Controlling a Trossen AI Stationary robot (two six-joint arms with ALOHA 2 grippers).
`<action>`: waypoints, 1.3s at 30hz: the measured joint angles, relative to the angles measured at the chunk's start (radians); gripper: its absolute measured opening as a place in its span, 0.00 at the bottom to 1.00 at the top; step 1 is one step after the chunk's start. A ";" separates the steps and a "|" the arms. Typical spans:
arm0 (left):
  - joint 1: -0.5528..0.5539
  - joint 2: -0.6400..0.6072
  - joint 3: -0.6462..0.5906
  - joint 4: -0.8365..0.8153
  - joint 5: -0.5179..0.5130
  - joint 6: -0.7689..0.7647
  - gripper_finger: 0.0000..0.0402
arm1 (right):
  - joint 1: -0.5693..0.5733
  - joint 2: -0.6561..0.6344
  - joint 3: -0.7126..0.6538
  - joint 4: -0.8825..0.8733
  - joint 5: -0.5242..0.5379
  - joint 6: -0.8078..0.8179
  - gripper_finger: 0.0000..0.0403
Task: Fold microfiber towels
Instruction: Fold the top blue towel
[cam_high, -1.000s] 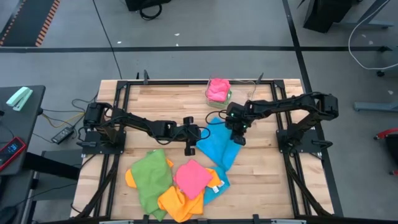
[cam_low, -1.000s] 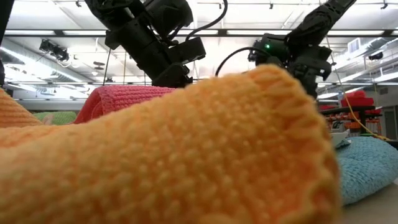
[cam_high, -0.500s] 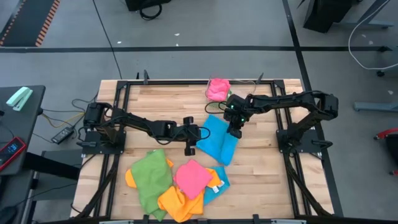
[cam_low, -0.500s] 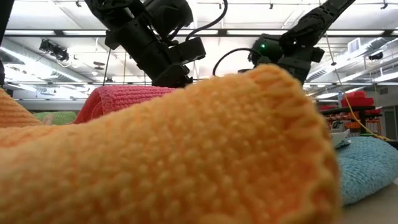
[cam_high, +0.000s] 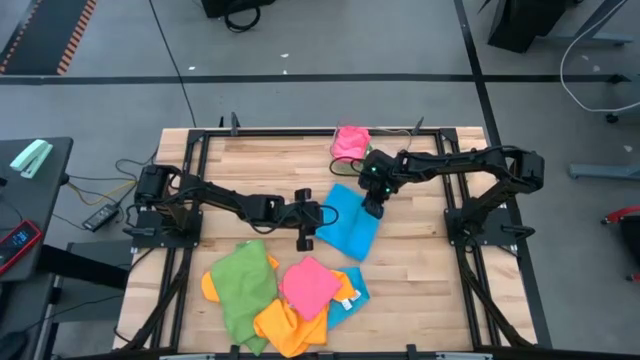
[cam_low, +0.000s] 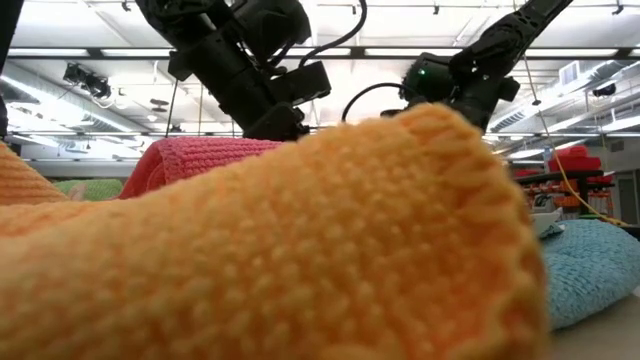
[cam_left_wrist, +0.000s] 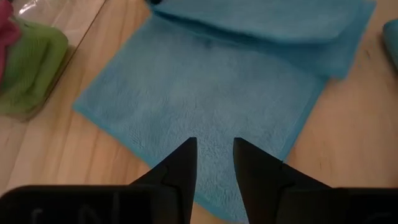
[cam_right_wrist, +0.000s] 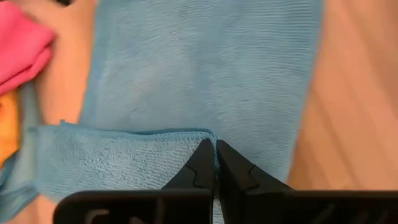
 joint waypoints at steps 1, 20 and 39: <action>0.000 0.000 0.000 0.003 0.000 0.000 0.29 | 0.000 0.000 0.000 0.000 0.021 0.003 0.02; 0.000 0.000 0.000 0.011 0.000 -0.001 0.30 | 0.037 0.000 -0.001 0.010 0.137 0.061 0.02; -0.001 0.001 0.000 0.011 0.000 -0.001 0.29 | 0.043 0.114 -0.002 0.080 0.154 0.099 0.04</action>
